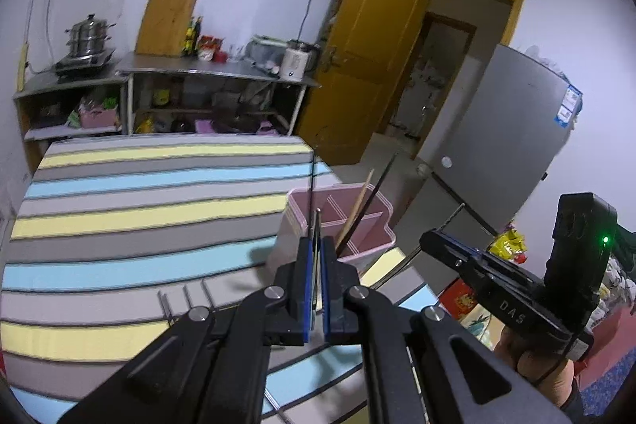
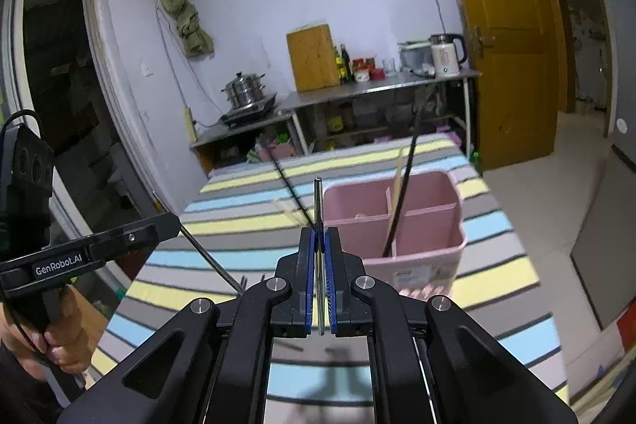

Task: Organize utensils
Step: 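Carry the chopsticks in both grippers up over the pink holder, then lower the chopsticks into the pink holder and open both grippers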

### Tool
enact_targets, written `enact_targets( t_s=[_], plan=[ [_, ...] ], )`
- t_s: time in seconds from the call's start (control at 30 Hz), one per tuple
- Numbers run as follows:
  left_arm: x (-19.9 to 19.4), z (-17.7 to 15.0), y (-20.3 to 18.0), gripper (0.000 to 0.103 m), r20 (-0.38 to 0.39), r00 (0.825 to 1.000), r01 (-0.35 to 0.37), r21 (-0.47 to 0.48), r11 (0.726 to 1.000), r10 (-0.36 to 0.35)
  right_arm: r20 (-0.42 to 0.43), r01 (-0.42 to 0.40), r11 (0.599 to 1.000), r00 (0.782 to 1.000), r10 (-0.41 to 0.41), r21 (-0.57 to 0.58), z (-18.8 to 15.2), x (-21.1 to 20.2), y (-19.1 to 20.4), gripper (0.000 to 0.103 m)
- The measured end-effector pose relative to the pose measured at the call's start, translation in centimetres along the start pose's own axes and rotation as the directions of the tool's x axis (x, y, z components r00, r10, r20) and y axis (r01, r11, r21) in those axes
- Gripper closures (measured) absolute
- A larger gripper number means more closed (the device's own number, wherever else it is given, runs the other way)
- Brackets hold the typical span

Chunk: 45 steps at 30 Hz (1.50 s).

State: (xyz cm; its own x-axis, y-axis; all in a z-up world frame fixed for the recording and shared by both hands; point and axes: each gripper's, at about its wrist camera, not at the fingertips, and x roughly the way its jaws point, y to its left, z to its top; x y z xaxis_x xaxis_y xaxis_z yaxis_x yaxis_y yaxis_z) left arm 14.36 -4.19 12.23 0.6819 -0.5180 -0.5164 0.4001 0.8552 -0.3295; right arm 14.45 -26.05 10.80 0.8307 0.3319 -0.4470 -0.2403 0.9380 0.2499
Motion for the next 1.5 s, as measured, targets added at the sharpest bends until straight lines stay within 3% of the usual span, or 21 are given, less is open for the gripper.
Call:
enact_targets(
  t_s=[0.33, 0.53, 1.0, 1.3, 1.5],
  plan=[
    [2.1, 4.2, -2.2, 0.099, 0.037, 0.999, 0.009, 0.039, 0.999, -0.011, 0.108, 0.039, 0.999, 0.993, -0.038, -0.012, 4.9, -1.2, -1.3, 0.098],
    [4.5, 4.9, -2.3, 0.099, 0.026, 1.000, -0.008, 0.031, 0.999, 0.007, 0.116, 0.044, 0.999, 0.992, -0.046, 0.018, 6.3, 0.6, -2.8, 0.098],
    [8.1, 2.6, -1.5, 0.099, -0.040, 0.998, -0.042, 0.022, 0.999, 0.043, -0.005, 0.047, 0.997, 0.999, -0.047, 0.057, 2.9, 6.3, -4.9, 0.098],
    [8.5, 1.4, -1.0, 0.099, -0.060, 0.997, -0.053, 0.006, 0.999, 0.053, -0.069, 0.064, 0.997, 0.996, -0.060, 0.053, 1.4, 7.6, -5.3, 0.097],
    [7.0, 1.5, -1.1, 0.098, -0.031, 0.998, -0.059, 0.020, 0.998, 0.059, -0.053, 0.083, 0.995, 0.995, -0.079, 0.058, 1.2, 6.8, -5.2, 0.092]
  ],
)
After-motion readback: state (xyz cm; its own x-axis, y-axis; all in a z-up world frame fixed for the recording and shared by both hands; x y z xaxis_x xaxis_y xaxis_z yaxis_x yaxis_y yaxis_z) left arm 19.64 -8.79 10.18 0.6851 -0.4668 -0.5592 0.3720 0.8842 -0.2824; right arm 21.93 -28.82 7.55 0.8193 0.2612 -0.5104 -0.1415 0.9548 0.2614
